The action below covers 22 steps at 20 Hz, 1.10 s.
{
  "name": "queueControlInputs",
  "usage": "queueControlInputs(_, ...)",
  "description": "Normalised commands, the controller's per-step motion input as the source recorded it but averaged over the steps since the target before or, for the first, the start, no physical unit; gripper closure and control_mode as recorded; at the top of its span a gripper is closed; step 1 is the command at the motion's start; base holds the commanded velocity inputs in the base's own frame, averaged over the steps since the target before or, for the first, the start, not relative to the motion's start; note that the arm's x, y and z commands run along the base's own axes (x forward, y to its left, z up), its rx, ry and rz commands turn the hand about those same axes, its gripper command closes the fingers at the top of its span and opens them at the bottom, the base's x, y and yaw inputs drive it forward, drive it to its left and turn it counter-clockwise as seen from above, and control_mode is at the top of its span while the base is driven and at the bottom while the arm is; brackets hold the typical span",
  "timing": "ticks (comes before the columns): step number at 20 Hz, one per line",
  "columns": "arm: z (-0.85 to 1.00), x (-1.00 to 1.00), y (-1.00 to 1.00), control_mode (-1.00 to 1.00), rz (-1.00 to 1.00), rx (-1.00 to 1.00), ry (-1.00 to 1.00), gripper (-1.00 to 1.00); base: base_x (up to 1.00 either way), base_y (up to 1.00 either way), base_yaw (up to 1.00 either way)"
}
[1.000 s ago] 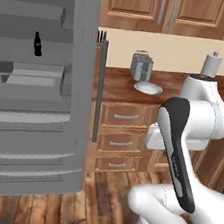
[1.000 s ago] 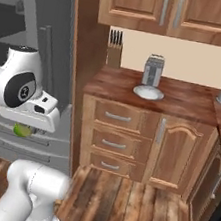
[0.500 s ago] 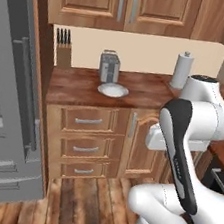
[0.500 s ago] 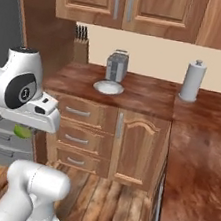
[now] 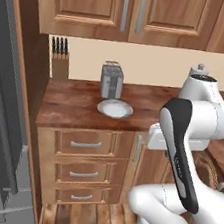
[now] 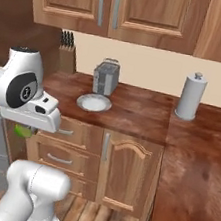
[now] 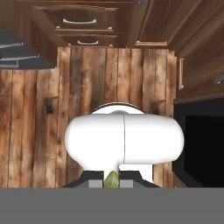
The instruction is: Pick lemon wedge from the fridge and place it on the plate on the counter.
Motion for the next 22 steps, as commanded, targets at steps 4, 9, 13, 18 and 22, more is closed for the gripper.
queueControlInputs(4,0.00,0.00,0.00,1.00,0.00,0.00,0.00,1.00,0.81,-0.04,0.02)
queueControlInputs(9,0.00,0.00,0.00,1.00,0.00,0.00,0.00,1.00,0.69,-0.21,0.00)
queueControlInputs(13,0.00,0.00,0.00,1.00,0.00,0.00,0.00,1.00,0.55,-0.06,0.00)
queueControlInputs(18,0.00,0.00,0.00,1.00,0.00,0.00,0.00,1.00,0.50,-0.01,0.00)
queueControlInputs(22,0.00,0.00,0.00,1.00,0.00,0.00,0.00,1.00,0.46,-0.03,0.00)
